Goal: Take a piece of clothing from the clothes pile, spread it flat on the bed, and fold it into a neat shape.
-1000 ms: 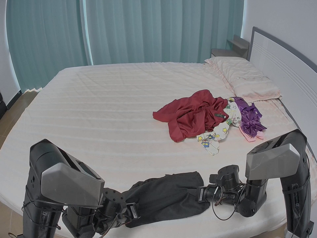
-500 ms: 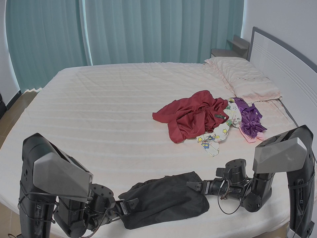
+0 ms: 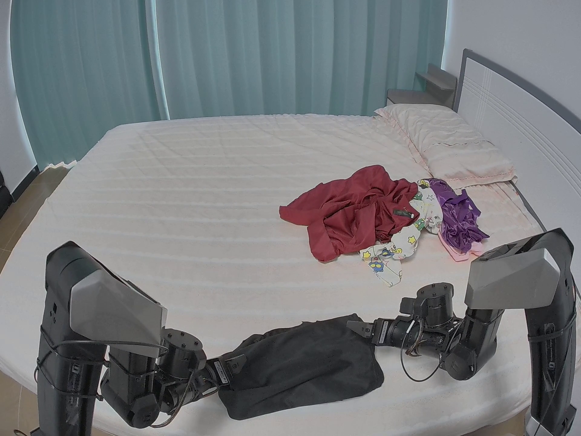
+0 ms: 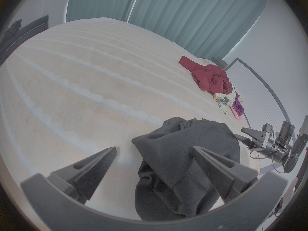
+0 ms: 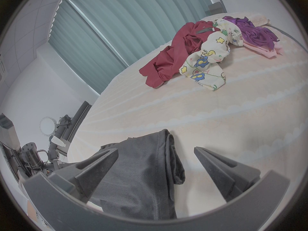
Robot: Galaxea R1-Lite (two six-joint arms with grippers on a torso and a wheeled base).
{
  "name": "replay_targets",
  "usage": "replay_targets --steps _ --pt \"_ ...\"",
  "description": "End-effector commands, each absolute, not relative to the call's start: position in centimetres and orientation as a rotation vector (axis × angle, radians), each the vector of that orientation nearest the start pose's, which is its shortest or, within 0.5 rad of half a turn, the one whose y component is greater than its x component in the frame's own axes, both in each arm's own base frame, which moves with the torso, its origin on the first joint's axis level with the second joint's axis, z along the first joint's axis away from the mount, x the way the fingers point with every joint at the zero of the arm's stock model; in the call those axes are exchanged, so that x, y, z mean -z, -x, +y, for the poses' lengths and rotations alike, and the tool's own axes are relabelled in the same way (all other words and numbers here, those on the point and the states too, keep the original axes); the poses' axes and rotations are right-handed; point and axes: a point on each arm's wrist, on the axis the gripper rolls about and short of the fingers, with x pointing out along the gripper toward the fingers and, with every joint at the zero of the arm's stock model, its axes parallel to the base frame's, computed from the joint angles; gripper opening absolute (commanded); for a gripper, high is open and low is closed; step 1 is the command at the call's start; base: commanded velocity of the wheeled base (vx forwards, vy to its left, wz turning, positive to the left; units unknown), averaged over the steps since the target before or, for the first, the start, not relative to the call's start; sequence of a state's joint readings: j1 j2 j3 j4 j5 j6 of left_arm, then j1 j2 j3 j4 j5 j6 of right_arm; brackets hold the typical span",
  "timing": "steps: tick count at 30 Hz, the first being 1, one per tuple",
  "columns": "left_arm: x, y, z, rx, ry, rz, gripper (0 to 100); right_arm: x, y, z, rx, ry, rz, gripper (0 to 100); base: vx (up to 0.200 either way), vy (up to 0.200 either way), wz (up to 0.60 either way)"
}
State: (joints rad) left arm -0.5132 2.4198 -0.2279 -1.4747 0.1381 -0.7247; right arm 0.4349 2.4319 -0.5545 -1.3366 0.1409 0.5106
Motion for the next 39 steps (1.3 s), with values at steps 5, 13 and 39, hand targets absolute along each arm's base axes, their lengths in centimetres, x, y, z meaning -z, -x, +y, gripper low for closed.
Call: replay_targets --steps 5,13,39 --pt "7.4 -24.5 -13.5 0.07 0.453 0.747 0 5.5 -31.0 14.8 -0.389 -0.467 0.689 100 0.0 0.0 0.0" --pt "6.6 -26.4 -13.3 0.011 0.516 0.635 0 5.9 -32.2 15.5 -0.369 -0.508 0.725 100 0.0 0.0 0.0" --pt "7.5 -29.4 -11.7 -0.033 0.584 0.533 0 5.6 -35.1 16.9 -0.336 -0.497 0.707 0 0.0 0.0 0.0"
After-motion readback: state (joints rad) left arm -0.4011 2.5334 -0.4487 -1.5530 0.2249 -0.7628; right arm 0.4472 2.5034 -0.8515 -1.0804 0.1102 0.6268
